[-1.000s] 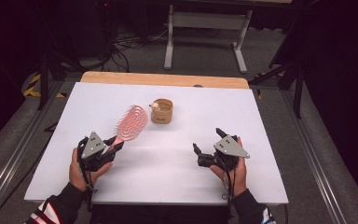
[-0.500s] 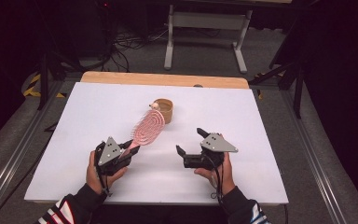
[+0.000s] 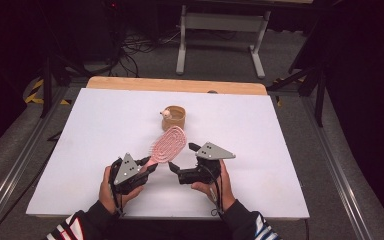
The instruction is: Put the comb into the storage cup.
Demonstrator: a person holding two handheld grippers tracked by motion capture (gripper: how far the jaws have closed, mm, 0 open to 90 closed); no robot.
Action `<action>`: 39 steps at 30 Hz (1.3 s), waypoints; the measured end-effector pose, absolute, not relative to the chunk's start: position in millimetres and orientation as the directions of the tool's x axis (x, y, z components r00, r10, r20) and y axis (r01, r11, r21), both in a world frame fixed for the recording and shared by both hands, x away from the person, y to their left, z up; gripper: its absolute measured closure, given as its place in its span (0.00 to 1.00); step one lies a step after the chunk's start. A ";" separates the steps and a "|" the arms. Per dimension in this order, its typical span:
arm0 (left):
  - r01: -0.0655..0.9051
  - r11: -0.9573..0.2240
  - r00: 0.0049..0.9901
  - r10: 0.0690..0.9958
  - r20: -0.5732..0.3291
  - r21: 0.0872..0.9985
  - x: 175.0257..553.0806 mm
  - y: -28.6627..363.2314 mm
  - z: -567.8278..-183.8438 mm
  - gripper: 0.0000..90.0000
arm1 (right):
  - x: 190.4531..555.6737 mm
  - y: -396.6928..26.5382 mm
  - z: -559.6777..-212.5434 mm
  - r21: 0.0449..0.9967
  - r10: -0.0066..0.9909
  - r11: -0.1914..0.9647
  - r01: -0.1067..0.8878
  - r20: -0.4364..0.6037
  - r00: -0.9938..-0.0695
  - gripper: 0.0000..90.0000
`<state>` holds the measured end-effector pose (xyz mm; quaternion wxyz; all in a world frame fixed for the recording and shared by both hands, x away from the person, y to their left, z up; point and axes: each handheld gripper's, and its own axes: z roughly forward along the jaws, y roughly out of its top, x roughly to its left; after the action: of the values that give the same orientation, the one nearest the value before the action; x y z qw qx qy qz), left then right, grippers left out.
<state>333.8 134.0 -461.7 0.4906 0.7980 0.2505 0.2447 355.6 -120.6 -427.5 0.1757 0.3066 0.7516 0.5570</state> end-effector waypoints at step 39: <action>0.064 -0.494 0.751 0.596 0.284 0.867 325.5 123.9 -465.8 0.59 | 338.3 -135.6 -414.1 0.956 0.522 -0.020 0.293 0.260 -0.812 0.70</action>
<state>325.5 123.9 -465.8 0.4601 0.8146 0.2027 0.2891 338.3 -135.6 -414.1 0.0879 0.2937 0.6943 0.6511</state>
